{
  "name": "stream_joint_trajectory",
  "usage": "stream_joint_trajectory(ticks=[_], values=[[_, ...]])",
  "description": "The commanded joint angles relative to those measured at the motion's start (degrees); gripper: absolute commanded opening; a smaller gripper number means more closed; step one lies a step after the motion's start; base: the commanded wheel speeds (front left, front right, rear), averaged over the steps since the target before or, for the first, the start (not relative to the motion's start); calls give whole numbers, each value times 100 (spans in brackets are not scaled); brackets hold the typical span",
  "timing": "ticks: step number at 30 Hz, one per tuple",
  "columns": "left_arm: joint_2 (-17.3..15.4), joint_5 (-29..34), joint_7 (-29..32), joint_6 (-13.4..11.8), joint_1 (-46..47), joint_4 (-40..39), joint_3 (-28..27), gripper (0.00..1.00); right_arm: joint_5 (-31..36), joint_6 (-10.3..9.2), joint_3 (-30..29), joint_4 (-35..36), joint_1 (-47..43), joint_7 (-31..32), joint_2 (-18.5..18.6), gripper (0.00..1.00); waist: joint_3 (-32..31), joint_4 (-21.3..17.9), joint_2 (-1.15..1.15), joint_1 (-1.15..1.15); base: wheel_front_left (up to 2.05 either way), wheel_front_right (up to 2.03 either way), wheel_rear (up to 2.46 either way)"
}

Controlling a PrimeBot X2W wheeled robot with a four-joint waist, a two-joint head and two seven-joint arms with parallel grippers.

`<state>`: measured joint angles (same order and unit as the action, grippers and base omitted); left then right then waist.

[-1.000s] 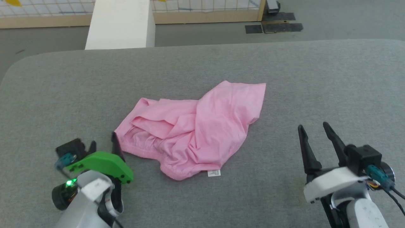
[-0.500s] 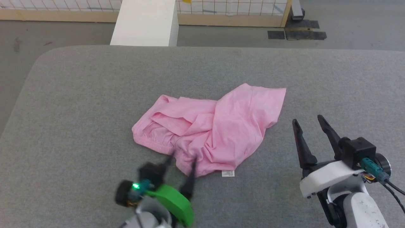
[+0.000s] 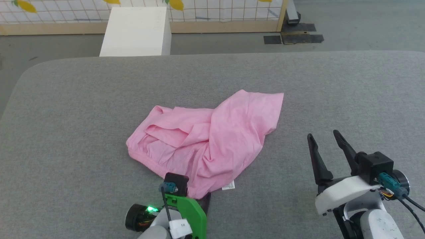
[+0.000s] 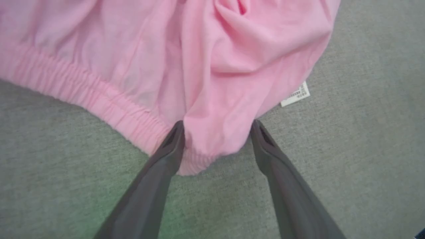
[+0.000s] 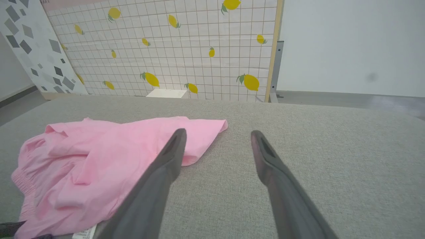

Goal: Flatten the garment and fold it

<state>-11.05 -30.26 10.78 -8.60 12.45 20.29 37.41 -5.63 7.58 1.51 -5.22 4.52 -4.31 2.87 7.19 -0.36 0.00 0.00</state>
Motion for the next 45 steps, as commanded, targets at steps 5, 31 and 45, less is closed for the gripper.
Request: stream_joint_trajectory(ticks=[5,31,45], values=[[-204,88,542,206,104,-57,305,0,-98,-9,-8,-6,4,-23,0,100,63,-43,0,0,0,0,0],[-792,-806,-689,-796,-447,-1124,-1797,100,93,-9,40,-77,406,160,0,100,242,336,0,0,0,0,0],[25,-31,-2574,-140,-464,-1363,-2850,100,125,-9,867,-1749,1968,1163,259,100,688,1008,0,0,0,0,0]])
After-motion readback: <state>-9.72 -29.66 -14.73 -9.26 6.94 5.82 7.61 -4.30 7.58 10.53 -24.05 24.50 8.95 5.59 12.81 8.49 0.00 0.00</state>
